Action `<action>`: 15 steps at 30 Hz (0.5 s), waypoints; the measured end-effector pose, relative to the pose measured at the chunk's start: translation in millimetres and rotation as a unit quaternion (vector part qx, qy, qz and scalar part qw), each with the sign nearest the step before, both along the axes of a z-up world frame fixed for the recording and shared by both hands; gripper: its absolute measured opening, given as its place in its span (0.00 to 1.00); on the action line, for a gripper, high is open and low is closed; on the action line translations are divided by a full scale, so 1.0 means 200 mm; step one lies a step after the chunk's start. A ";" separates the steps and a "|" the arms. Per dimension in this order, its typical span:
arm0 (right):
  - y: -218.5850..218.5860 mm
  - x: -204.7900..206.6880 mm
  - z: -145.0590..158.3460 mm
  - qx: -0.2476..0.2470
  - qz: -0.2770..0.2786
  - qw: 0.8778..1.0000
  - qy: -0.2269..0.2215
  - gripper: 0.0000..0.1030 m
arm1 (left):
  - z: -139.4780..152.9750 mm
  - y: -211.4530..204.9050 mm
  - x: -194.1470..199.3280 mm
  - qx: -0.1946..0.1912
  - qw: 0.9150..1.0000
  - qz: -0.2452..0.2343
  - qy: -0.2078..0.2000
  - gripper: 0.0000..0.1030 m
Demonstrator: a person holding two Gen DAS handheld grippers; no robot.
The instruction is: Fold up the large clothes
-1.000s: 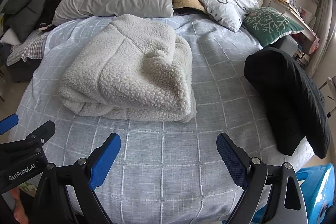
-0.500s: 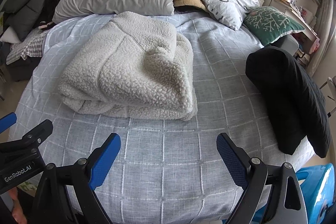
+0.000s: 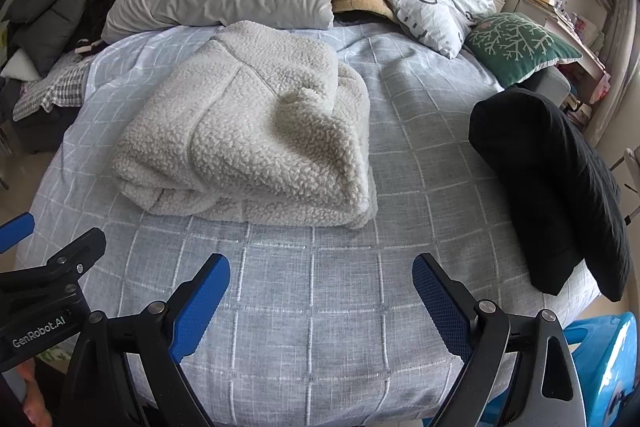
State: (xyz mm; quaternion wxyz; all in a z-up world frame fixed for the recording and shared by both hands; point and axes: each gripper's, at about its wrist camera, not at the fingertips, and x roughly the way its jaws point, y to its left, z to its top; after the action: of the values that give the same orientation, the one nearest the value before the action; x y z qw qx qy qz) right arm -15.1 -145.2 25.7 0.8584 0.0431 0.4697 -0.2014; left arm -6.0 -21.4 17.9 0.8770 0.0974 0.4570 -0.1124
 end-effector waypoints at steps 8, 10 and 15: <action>0.00 0.00 0.00 0.001 -0.001 1.000 0.002 0.92 | 0.00 0.00 0.00 -0.005 1.000 -0.006 0.006 0.99; 0.00 0.00 0.00 0.002 0.001 1.000 0.001 0.92 | -0.01 0.00 0.00 -0.002 1.000 -0.004 0.006 0.99; -0.01 -0.01 0.01 0.003 0.004 1.000 -0.004 0.92 | -0.02 0.00 0.00 0.001 1.000 0.002 0.008 0.99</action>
State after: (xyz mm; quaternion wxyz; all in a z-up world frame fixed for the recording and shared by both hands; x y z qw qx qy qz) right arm -16.6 -147.2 28.4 0.8609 0.0446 0.4674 -0.1961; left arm -5.1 -21.6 14.3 0.8735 0.0959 0.4642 -0.1109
